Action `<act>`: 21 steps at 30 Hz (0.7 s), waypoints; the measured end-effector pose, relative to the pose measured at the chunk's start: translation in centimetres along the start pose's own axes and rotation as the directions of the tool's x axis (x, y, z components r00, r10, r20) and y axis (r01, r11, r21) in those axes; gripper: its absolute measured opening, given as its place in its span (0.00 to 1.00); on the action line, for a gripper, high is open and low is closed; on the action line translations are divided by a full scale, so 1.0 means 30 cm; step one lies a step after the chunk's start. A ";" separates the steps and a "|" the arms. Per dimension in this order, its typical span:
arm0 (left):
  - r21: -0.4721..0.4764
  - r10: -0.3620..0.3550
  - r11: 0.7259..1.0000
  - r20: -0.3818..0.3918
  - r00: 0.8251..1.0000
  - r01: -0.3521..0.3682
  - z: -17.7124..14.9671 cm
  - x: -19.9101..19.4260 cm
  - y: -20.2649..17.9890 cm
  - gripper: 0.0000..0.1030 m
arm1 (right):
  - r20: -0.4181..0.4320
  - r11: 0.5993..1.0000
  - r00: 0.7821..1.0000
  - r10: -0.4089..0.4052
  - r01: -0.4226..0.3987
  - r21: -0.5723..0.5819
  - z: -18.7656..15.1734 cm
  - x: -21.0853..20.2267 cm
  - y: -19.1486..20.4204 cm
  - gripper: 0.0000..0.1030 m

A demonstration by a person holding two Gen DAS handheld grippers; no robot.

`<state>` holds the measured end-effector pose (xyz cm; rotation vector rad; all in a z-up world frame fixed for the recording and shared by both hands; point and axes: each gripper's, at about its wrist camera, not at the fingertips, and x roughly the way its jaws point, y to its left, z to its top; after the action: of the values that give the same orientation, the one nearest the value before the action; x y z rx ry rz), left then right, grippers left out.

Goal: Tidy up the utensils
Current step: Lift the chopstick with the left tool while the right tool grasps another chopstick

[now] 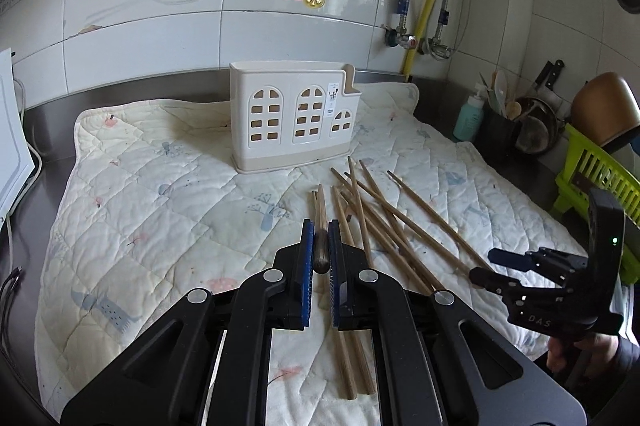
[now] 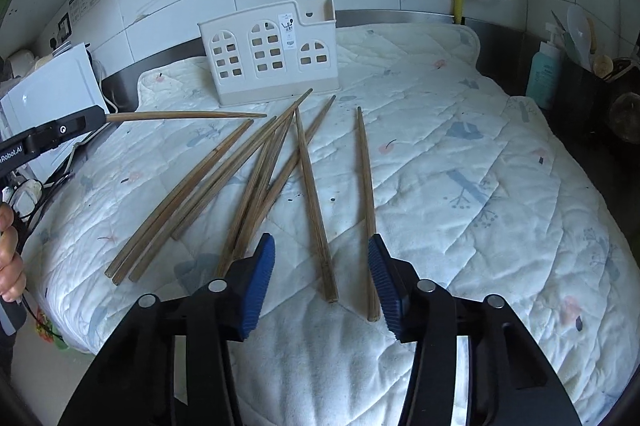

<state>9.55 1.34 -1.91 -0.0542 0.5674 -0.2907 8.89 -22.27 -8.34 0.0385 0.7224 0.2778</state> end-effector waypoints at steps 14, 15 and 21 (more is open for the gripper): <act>-0.012 0.007 1.000 0.011 1.000 -0.007 0.026 0.007 0.000 0.05 | -0.036 0.998 0.999 -0.004 0.002 -0.058 0.004 0.076 0.025 0.21; -0.010 0.009 1.000 0.011 1.000 -0.009 0.027 0.007 0.000 0.05 | -0.042 0.998 0.999 -0.005 0.002 -0.058 0.004 0.084 0.025 0.20; -0.010 0.016 1.000 0.016 1.000 -0.016 0.037 0.007 0.007 0.05 | -0.041 0.998 0.999 -0.021 0.019 -0.067 -0.003 0.092 0.021 0.09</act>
<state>10.36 1.43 -1.11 -0.0615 0.5536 -0.2717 10.67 -20.94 -10.11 -0.0379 0.7541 0.2841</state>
